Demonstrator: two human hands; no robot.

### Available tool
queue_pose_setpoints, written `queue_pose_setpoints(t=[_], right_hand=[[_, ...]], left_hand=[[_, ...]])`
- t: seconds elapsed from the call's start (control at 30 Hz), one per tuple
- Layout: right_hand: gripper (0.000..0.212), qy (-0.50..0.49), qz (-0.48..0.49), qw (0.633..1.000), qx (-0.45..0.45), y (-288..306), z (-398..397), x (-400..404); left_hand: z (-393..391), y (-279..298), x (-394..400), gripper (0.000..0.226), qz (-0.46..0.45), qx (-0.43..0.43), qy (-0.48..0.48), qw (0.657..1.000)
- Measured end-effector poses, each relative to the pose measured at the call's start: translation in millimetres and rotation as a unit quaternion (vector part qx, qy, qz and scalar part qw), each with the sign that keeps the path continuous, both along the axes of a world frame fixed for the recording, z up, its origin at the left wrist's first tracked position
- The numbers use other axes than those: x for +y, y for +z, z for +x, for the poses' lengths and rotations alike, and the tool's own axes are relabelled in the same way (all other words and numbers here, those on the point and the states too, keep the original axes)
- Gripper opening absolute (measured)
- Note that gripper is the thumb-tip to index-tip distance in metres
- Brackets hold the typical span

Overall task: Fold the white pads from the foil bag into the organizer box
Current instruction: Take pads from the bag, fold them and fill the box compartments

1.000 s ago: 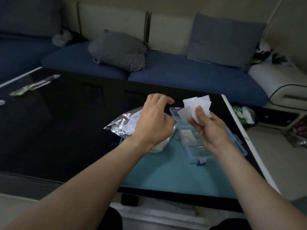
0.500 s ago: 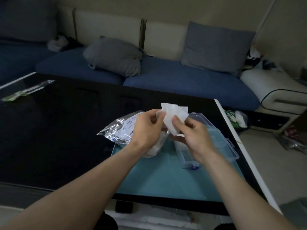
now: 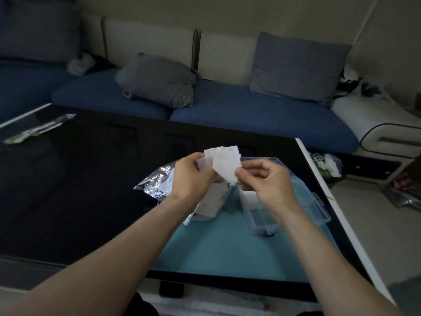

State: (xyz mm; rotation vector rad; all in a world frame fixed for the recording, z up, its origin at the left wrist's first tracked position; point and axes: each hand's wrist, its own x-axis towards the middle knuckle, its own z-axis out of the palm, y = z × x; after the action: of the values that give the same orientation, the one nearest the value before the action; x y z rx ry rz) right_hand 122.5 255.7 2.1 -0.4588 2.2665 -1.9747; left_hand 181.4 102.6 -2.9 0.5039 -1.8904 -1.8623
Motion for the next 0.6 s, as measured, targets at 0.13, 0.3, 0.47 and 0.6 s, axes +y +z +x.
queue_pose_setpoints(t=[0.13,0.3,0.47,0.6], right_hand=[[0.014,0.010,-0.021,1.000,-0.012,-1.1,-2.9,1.3],[0.017,-0.008,0.033,0.997,0.064,-9.1,5.4,-16.0],[0.013,-0.001,0.061,0.995,0.076,-12.3,13.8,-25.2],[0.006,-0.011,0.013,1.000,-0.003,1.9,6.4,-11.0]], left_hand=[[-5.3,-2.4,-6.2,0.014,0.018,-0.018,0.008,1.000],[-5.0,-2.6,13.7,0.019,0.086,-0.041,-0.045,0.994],[-5.3,0.2,18.5,0.022,0.101,-0.062,-0.072,0.990],[-1.6,-0.6,9.6,0.008,0.092,-0.040,-0.058,0.993]])
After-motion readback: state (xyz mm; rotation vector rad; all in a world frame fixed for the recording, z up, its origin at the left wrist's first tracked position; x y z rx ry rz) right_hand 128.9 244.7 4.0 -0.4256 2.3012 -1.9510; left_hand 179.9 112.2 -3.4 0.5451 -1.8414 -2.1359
